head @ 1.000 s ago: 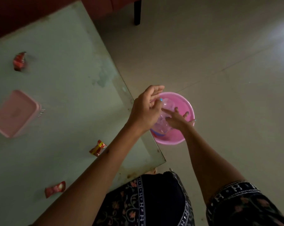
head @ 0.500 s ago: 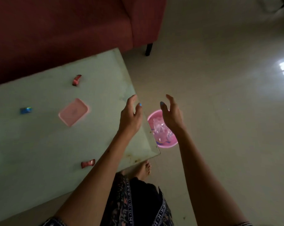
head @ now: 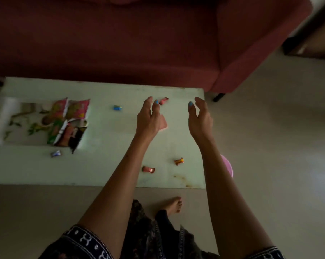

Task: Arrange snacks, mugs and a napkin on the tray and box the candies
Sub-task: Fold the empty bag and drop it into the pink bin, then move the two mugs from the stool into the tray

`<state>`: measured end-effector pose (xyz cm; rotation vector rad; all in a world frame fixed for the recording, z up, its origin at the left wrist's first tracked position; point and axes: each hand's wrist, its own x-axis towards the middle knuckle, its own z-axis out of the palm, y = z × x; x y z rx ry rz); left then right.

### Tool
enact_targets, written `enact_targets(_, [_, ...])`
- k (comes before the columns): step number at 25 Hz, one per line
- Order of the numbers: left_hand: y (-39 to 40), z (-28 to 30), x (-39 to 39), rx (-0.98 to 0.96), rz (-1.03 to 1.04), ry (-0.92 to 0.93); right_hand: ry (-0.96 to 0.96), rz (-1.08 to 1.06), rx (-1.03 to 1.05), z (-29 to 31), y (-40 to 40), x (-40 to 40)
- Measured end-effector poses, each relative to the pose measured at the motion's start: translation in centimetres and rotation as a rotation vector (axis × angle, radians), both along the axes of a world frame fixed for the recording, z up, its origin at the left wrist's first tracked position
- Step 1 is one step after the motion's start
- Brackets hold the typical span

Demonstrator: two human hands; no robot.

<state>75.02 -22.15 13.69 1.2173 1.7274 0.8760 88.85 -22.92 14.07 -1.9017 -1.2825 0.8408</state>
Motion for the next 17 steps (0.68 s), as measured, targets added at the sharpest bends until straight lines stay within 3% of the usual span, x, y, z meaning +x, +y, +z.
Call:
enact_targets(7, [-3.7,1.2,-17.9,0.034,0.206,0.011,-0.003,0.151,0.003,1.5,-1.0,-17.2])
enact_targets(17, [-8.6,1.5,-39.6,0.104,0.317,-0.002,0.004,0.323,0.026,1.3,-3.5,-37.4])
